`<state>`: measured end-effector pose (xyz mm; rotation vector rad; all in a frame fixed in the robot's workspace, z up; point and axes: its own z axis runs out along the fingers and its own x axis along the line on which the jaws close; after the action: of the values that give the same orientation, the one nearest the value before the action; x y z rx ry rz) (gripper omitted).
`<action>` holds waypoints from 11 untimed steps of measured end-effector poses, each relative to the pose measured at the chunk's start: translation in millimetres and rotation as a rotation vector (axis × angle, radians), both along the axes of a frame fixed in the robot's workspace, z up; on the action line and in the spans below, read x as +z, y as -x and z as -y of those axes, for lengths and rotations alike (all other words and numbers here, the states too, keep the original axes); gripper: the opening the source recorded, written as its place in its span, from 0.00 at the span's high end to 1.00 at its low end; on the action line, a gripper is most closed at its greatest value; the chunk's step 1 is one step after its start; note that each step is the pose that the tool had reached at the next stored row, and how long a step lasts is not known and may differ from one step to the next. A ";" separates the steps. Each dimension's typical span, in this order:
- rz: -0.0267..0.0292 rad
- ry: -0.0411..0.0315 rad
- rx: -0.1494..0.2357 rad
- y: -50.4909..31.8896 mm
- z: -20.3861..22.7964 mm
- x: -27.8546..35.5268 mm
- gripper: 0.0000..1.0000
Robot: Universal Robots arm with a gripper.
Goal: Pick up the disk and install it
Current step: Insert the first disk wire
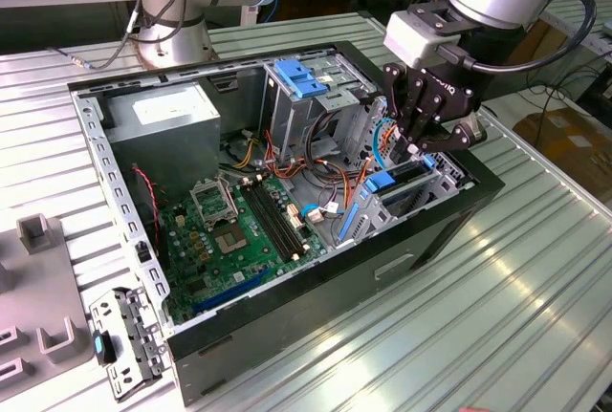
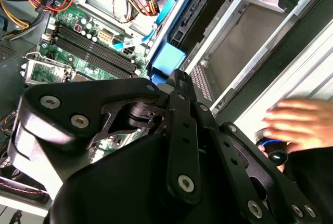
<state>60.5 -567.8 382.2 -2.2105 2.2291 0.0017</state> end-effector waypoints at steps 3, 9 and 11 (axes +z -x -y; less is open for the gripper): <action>0.0000 0.0006 0.000 -0.7 0.0 0.0 0.89; 0.0000 0.0057 0.000 -10.6 0.0 -0.1 0.89; 0.0000 0.0067 0.000 -17.2 0.0 0.0 0.89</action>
<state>77.7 -567.8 382.2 -2.2138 2.2324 -0.0058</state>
